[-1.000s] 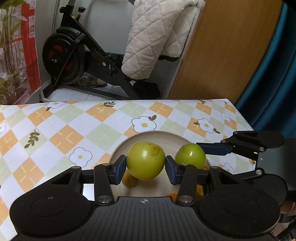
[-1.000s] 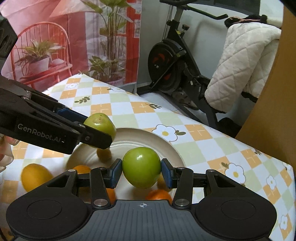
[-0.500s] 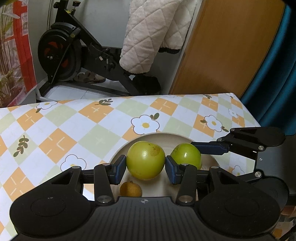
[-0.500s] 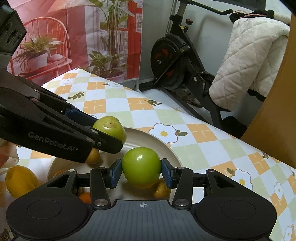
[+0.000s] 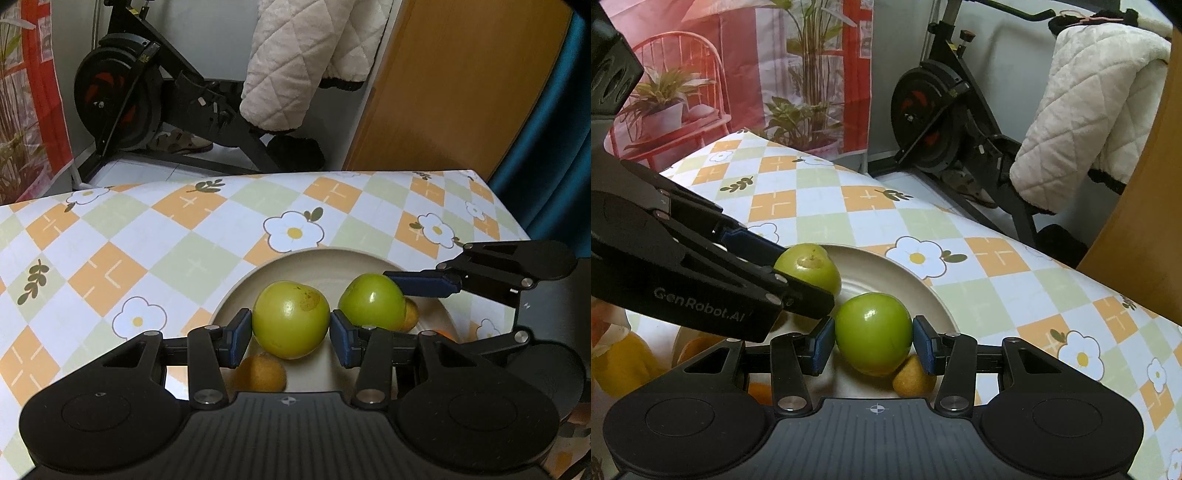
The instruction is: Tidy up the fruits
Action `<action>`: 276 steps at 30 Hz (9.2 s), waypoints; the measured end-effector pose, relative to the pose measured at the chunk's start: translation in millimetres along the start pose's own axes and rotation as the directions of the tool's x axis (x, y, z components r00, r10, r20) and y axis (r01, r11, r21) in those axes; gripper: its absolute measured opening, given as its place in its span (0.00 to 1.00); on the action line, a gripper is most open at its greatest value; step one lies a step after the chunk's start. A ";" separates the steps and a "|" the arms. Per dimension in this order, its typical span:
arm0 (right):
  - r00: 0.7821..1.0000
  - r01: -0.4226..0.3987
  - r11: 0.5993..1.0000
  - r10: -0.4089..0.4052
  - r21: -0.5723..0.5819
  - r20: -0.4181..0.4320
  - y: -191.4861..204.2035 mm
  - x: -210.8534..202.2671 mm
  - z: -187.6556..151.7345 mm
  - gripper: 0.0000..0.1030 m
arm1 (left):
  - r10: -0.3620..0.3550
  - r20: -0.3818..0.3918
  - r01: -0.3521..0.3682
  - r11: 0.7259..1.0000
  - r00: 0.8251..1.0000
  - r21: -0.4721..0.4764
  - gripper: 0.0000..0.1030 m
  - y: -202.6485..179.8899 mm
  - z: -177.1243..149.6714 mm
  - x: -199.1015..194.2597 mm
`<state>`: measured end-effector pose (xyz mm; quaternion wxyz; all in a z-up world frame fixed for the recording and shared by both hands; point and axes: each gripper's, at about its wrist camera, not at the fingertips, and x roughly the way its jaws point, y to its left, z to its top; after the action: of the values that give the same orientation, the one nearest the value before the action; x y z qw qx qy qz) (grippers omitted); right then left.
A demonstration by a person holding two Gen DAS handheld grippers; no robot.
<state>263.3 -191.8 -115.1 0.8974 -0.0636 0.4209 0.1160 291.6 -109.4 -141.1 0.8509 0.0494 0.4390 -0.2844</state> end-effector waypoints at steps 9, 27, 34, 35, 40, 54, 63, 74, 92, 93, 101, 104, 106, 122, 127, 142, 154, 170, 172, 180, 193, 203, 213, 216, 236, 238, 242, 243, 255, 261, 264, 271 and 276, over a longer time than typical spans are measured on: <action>1.000 0.001 1.000 -0.001 0.004 -0.004 -0.8 3.8 -2.3 0.41 | 0.005 -0.010 -0.005 1.000 1.000 -0.009 0.47 2.4 -1.3 4.7; 1.000 0.028 1.000 -0.028 0.002 0.005 2.2 -11.5 -1.3 0.55 | 0.005 0.020 -0.005 1.000 1.000 -0.016 0.55 -1.7 -1.0 -7.1; 0.999 0.039 0.999 -0.039 0.000 0.034 7.8 -39.2 -1.4 0.56 | 0.025 0.049 -0.024 1.000 0.998 -0.018 0.55 -7.4 -2.6 -29.6; 0.999 0.039 0.999 -0.039 0.002 0.038 8.8 -43.2 -1.8 0.56 | 0.029 0.053 -0.028 0.999 0.998 -0.020 0.55 -7.8 -2.3 -32.4; 0.998 0.036 0.999 -0.038 0.029 0.058 11.9 -65.2 -8.1 0.56 | 0.062 0.064 -0.061 0.998 0.996 -0.030 0.55 -14.4 -6.8 -50.6; 0.996 0.021 0.992 -0.033 0.126 0.088 17.5 -113.2 -49.8 0.55 | 0.135 0.062 -0.131 0.989 0.989 -0.064 0.55 -38.0 -42.0 -88.5; 0.998 0.009 0.982 -0.022 0.188 0.067 14.9 -126.6 -87.5 0.55 | 0.106 0.056 -0.102 0.992 0.993 -0.072 0.55 -60.5 -65.2 -94.1; 1.000 -0.022 0.980 0.018 0.199 0.022 24.9 -133.0 -119.0 0.56 | 0.059 0.013 -0.058 0.995 0.998 -0.084 0.55 -75.4 -86.4 -85.0; 0.999 -0.050 0.978 0.048 0.203 0.015 29.7 -117.3 -125.7 0.50 | -0.105 -0.007 0.104 0.989 0.994 -0.105 0.55 -94.3 -88.3 -67.2; 0.999 -0.053 0.978 0.050 0.203 0.018 29.1 -117.8 -126.6 0.49 | -0.112 -0.008 0.111 0.988 0.994 -0.104 0.55 -94.9 -88.2 -65.8; 0.998 -0.063 0.978 0.059 0.199 0.025 27.2 -120.9 -130.2 0.47 | -0.182 -0.028 0.176 0.975 0.983 -0.137 0.54 -94.7 -88.6 -51.2; 0.998 -0.062 0.977 0.059 0.203 0.026 26.3 -119.9 -131.2 0.48 | -0.194 -0.042 0.185 0.970 0.980 -0.159 0.54 -93.4 -88.4 -44.1; 0.998 -0.063 0.977 0.059 0.206 0.027 26.1 -119.5 -131.5 0.48 | -0.195 -0.047 0.185 0.968 0.980 -0.169 0.54 -92.6 -89.0 -39.6; 0.997 -0.069 0.976 0.062 0.209 0.043 27.0 -117.6 -129.0 0.50 | -0.223 -0.041 0.213 0.961 0.974 -0.174 0.52 -88.9 -91.0 -33.7; 0.996 -0.066 0.978 0.054 0.196 0.063 29.1 -124.5 -122.7 0.50 | -0.226 -0.016 0.220 0.960 0.974 -0.173 0.52 -86.8 -87.5 -44.4; 0.987 -0.095 0.991 0.081 0.093 0.139 31.6 -122.4 -57.9 0.50 | -0.166 0.087 0.178 0.972 0.982 -0.153 0.51 -61.6 -46.9 -78.5; 0.987 -0.125 0.992 0.121 0.030 0.109 31.8 -67.2 -10.7 0.49 | -0.116 0.068 0.127 0.971 0.991 -0.201 0.51 -16.8 -16.6 -54.9; 0.990 -0.139 0.989 0.137 0.052 0.031 30.2 -28.6 -8.8 0.47 | -0.103 -0.017 0.096 0.969 0.995 -0.227 0.51 -0.6 -22.0 -18.6; 0.990 -0.137 0.990 0.135 0.042 0.033 32.2 -27.6 -8.8 0.46 | -0.100 -0.015 0.094 0.967 0.995 -0.238 0.50 2.3 -23.4 -18.0; 0.990 -0.138 0.989 0.136 0.044 0.032 33.7 -25.3 -6.3 0.46 | -0.098 -0.004 0.094 0.963 0.995 -0.253 0.50 5.6 -25.4 -19.2; 0.996 -0.085 0.994 0.083 0.074 0.030 31.7 -37.5 -10.4 0.52 | -0.036 0.044 0.046 0.966 0.998 -0.256 0.53 13.1 -25.4 -49.9; 0.995 -0.085 0.990 0.078 0.108 0.069 41.8 -68.9 -18.8 0.52 | 0.012 0.075 0.003 0.979 0.997 -0.204 0.53 26.9 -38.7 -94.4; 0.991 -0.122 0.987 0.116 0.100 0.069 76.5 -82.7 -30.4 0.52 | 0.037 0.053 -0.026 0.982 0.998 -0.187 0.52 47.4 -70.9 -123.7; 0.990 -0.132 0.988 0.128 0.074 0.058 90.6 -83.9 -33.2 0.52 | 0.035 0.039 -0.028 0.982 0.999 -0.186 0.52 50.3 -81.6 -125.3; 0.985 -0.173 0.985 0.173 -0.021 -0.004 147.4 -75.6 -43.2 0.53 | -0.086 0.033 0.091 0.977 0.996 -0.194 0.52 63.5 -117.7 -126.7; 0.984 -0.177 0.984 0.177 -0.022 -0.006 150.2 -73.3 -42.5 0.55 | -0.104 0.032 0.108 0.973 0.994 -0.202 0.52 64.6 -120.2 -123.7; 0.984 -0.176 0.984 0.176 -0.027 -0.007 156.1 -69.6 -42.7 0.60 | -0.124 0.028 0.127 0.973 0.992 -0.195 0.52 61.9 -121.8 -116.7; 0.984 -0.176 0.984 0.176 -0.023 -0.008 156.8 -68.4 -43.1 0.61 | -0.131 0.030 0.134 0.972 0.991 -0.195 0.52 62.2 -121.3 -115.8; 0.983 -0.186 0.982 0.185 -0.022 -0.016 160.9 -58.0 -44.0 0.61 | -0.172 0.019 0.172 0.957 0.985 -0.235 0.54 66.6 -118.2 -97.2; 0.982 -0.188 0.982 0.188 -0.010 -0.020 159.3 -53.9 -43.9 0.60 | -0.189 0.007 0.185 0.952 0.982 -0.244 0.56 66.0 -120.6 -90.9; 0.982 -0.190 0.982 0.190 -0.010 -0.021 159.9 -52.3 -43.9 0.60 | -0.201 0.007 0.196 0.946 0.979 -0.256 0.58 66.6 -121.8 -88.4; 0.981 -0.194 0.981 0.194 0.007 -0.016 157.0 -49.3 -44.8 0.58 | -0.217 0.007 0.211 0.940 0.976 -0.267 0.61 66.3 -125.0 -83.6; 0.981 -0.194 0.981 0.194 0.015 -0.018 156.2 -48.4 -46.1 0.58 | -0.219 0.003 0.212 0.941 0.976 -0.263 0.57 63.7 -125.9 -82.5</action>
<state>158.3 -58.3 -109.8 0.8781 -0.0174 0.4346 0.1994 197.4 22.1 -164.5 0.8078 -0.1079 0.4865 -0.3149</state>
